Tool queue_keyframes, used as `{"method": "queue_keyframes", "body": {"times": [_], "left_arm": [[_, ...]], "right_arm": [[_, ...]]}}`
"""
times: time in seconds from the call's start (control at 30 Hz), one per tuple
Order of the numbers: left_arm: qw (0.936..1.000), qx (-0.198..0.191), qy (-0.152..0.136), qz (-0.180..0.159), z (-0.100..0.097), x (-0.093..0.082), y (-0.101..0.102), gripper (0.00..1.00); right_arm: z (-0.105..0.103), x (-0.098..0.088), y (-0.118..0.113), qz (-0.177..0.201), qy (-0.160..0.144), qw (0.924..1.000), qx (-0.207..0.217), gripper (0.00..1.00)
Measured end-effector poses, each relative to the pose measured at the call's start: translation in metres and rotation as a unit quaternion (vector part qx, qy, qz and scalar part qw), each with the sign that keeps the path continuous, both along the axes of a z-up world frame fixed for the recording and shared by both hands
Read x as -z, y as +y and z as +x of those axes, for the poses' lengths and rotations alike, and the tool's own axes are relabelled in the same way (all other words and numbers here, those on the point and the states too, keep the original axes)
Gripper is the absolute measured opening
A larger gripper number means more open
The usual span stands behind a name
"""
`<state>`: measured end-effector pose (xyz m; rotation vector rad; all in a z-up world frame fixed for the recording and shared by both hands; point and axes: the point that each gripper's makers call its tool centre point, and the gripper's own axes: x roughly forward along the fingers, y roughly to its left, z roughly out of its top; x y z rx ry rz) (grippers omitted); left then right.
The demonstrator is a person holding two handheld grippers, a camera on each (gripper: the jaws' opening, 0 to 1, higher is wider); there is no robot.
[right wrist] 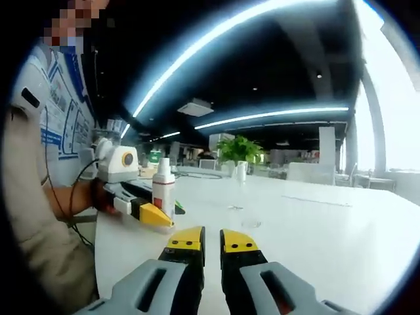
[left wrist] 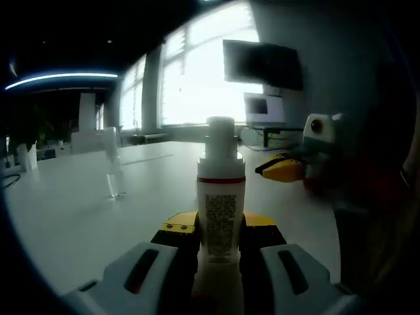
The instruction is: Clamp pump bottle remove cover press pump head put on cover
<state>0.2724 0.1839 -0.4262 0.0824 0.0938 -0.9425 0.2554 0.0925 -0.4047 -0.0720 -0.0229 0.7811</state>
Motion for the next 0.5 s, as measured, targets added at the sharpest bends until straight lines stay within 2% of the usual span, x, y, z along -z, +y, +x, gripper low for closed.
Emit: {"method": "queue_keyframes", "body": {"times": [0.5], "left_arm": [[1.0000,0.000,-0.002,0.001,-0.0019,-0.0003,-0.0011,0.14]], "right_arm": [[0.0034,0.0013,-0.0033,-0.004,0.000,0.9999,0.013,0.04]]}}
